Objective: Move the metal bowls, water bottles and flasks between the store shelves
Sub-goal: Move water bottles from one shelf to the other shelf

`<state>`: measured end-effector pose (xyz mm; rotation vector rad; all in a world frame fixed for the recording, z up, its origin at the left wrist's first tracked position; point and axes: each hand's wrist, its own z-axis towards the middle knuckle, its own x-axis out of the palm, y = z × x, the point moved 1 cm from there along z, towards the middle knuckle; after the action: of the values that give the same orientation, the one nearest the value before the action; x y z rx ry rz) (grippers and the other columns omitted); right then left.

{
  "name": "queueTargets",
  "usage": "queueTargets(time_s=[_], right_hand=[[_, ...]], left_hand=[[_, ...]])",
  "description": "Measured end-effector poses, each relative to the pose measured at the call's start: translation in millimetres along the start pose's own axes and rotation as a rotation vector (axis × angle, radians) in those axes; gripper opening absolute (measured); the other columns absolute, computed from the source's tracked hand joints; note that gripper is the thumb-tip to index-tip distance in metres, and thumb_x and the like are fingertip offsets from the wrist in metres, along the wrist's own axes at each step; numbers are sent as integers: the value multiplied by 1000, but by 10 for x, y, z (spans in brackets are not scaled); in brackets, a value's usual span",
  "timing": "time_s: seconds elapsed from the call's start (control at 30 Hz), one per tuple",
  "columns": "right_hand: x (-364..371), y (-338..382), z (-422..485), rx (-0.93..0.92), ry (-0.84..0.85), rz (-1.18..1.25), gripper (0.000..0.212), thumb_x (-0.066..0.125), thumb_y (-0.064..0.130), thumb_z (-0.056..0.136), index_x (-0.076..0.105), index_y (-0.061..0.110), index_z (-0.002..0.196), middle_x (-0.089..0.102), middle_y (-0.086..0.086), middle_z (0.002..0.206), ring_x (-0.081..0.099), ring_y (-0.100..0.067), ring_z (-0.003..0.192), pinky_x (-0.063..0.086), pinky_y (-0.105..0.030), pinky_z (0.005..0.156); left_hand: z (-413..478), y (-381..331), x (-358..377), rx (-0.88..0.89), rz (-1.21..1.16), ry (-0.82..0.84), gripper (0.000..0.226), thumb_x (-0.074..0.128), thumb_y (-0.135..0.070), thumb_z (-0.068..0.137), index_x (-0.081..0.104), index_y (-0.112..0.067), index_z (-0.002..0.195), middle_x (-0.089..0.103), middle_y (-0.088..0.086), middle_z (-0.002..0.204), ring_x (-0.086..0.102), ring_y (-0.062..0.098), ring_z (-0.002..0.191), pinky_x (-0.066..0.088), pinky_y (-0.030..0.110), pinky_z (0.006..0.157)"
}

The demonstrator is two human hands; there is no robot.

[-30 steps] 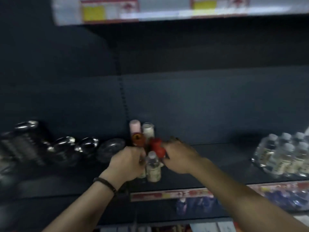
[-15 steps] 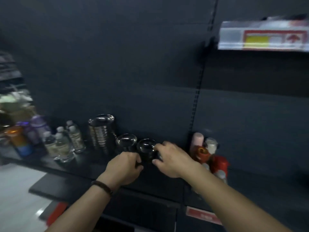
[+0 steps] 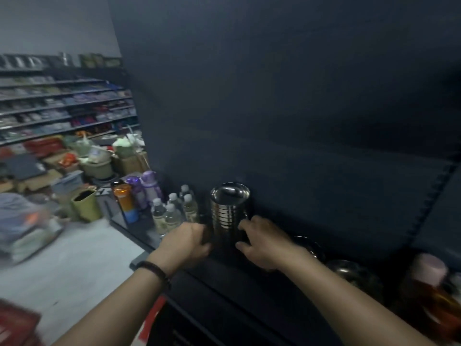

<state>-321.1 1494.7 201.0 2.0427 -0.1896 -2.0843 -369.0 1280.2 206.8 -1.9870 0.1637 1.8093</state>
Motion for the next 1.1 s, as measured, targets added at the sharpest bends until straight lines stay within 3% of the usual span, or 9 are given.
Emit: queueTargets(time_s=[0.07, 0.37, 0.53, 0.67, 0.8, 0.93, 1.1], right_hand=[[81, 170, 245, -30, 5, 22, 44, 60, 54, 97, 56, 28, 133, 55, 0, 133, 55, -25, 124, 49, -40, 98], [502, 1238, 1468, -13, -2, 149, 27, 63, 46, 98, 66, 29, 118, 64, 3, 117, 65, -19, 107, 54, -37, 91], [793, 1886, 2367, 33, 9, 198, 19, 54, 49, 98, 60, 31, 104, 67, 1, 110, 67, -26, 104, 53, -36, 81], [1088, 2206, 3101, 60, -30, 81, 26, 55, 39, 99, 61, 24, 119, 62, -3, 125, 61, -30, 119, 45, -35, 91], [1288, 2382, 3601, 65, 14, -105, 26, 51, 33, 104, 54, 15, 123, 58, -14, 128, 54, -34, 126, 40, -42, 98], [1528, 2415, 3908, 98, 84, -183, 33, 54, 34, 103, 56, 13, 128, 58, -19, 132, 52, -38, 128, 39, -46, 106], [1767, 2396, 4130, 123, 148, -235, 31, 53, 34, 103, 57, 14, 127, 63, -17, 130, 56, -39, 125, 42, -50, 104]], left_hand=[[108, 312, -21, -26, 17, 5, 38, 51, -54, 85, 67, -24, 102, 75, 5, 101, 74, 31, 97, 62, 39, 79], [706, 2019, -207, -89, -66, -19, 39, 56, -58, 90, 73, -33, 114, 76, -2, 115, 74, 23, 104, 64, 43, 87], [1098, 2799, -197, -88, -150, 13, 43, 50, -60, 84, 70, -29, 105, 77, -2, 108, 74, 24, 98, 65, 44, 84], [1375, 3165, -160, -60, -197, 39, 34, 55, -53, 86, 69, -29, 104, 76, -1, 108, 74, 27, 100, 64, 44, 85], [1627, 3473, -128, -42, -223, 20, 12, 56, -49, 88, 56, -38, 83, 71, -5, 98, 71, 25, 93, 62, 39, 75], [1749, 3692, -65, -37, -245, 44, 14, 57, -45, 89, 52, -43, 76, 71, -6, 98, 71, 24, 92, 60, 39, 72], [1840, 3889, 55, -50, -239, 59, 19, 61, -44, 92, 51, -41, 75, 66, -8, 94, 66, 21, 84, 51, 34, 64]])
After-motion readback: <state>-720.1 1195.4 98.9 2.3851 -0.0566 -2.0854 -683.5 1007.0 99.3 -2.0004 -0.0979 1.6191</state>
